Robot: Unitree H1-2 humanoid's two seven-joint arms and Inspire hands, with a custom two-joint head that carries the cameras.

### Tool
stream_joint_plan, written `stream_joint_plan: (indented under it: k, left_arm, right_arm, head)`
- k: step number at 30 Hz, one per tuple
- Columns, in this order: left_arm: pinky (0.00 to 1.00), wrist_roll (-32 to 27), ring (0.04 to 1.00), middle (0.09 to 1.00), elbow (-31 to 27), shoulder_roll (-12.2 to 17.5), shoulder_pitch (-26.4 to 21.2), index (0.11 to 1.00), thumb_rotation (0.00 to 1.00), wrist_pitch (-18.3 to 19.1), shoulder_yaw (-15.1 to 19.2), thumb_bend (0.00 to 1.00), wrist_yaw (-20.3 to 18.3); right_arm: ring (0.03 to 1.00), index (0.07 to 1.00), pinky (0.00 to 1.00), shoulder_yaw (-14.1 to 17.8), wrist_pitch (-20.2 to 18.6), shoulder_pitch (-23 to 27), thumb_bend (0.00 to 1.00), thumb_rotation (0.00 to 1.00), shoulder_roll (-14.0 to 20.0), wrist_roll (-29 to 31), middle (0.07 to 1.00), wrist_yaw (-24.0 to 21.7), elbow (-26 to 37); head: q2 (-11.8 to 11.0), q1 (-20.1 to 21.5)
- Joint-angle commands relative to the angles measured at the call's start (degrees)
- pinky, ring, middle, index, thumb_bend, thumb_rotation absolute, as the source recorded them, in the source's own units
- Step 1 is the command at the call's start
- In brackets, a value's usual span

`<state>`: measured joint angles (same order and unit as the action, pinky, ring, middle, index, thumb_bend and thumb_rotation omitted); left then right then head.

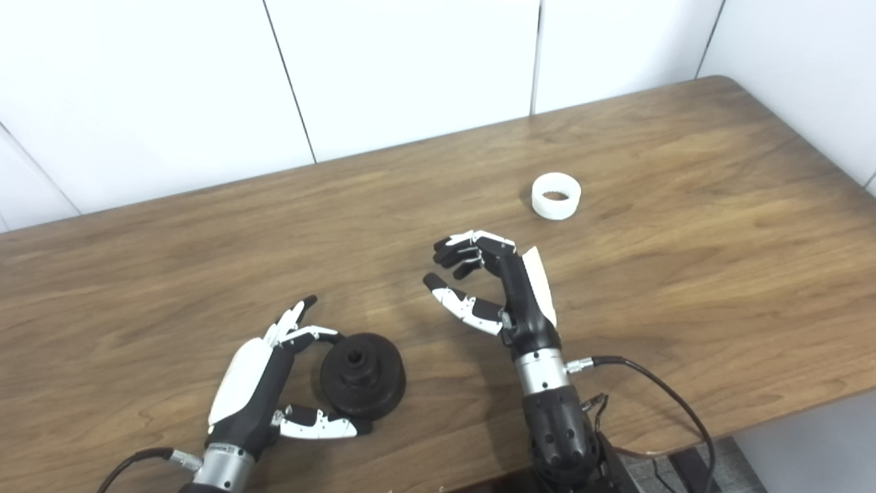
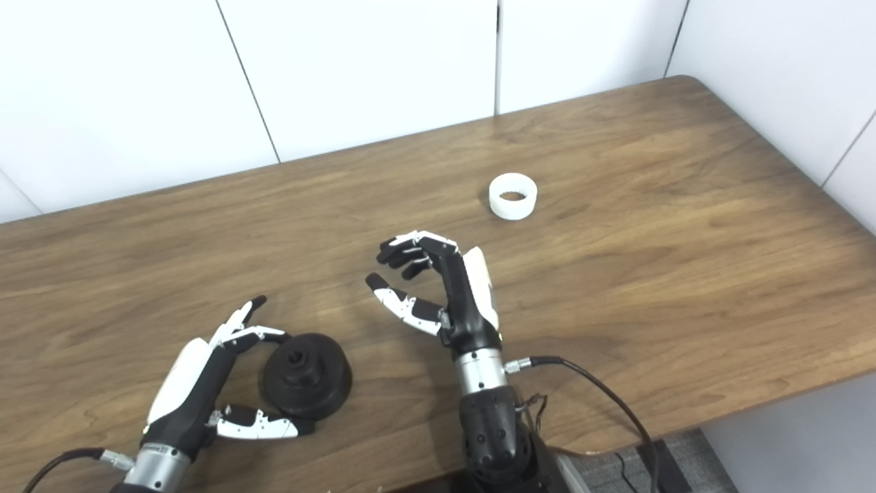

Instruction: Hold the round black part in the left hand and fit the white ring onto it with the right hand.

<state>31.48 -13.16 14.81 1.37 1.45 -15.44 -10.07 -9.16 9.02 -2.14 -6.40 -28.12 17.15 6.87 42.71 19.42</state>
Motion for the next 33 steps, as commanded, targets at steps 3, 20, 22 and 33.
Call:
stream_joint_plan:
  k: [3, 20, 22, 33]
  left_arm:
    - [1.0, 0.04, 1.0, 1.0, -0.61, 0.62, -0.76, 0.551, 0.19, -1.55, 0.78, 0.92, 0.76]
    - [1.0, -0.04, 1.0, 1.0, -0.87, 0.61, -0.37, 0.553, 0.19, -1.33, 0.79, 0.92, 0.21]
    - [1.0, -0.08, 1.0, 1.0, -0.75, 0.55, -0.42, 0.554, 0.19, -1.34, 0.73, 0.92, 0.18]
    - [1.0, 0.18, 1.0, 1.0, -0.61, 0.25, -0.41, 0.551, 0.19, -1.61, 0.39, 0.92, 0.4]
  right_arm:
    - [0.545, 0.497, 0.44, 0.73, -0.74, 1.24, 0.5, 0.14, 2.76, -7.15, 0.622, 1.37, 0.83]
    - [0.609, 0.497, 0.48, 9.44, -6.25, 8.31, 0.5, 0.14, 12.23, -11.68, 0.652, 0.9, 6.66]
    - [0.615, 0.497, 0.49, 10.48, -7.34, 9.91, 0.5, 0.14, 13.81, -11.54, 0.659, -0.09, 6.87]
    - [0.612, 0.497, 0.49, 13.19, -11.9, 17.79, 0.5, 0.15, 21.31, -12.96, 0.664, -2.86, 3.8]
  head:
    - [-0.21, -0.04]
    - [0.71, -0.41]
    - [0.71, -0.3]
    - [0.66, -0.81]
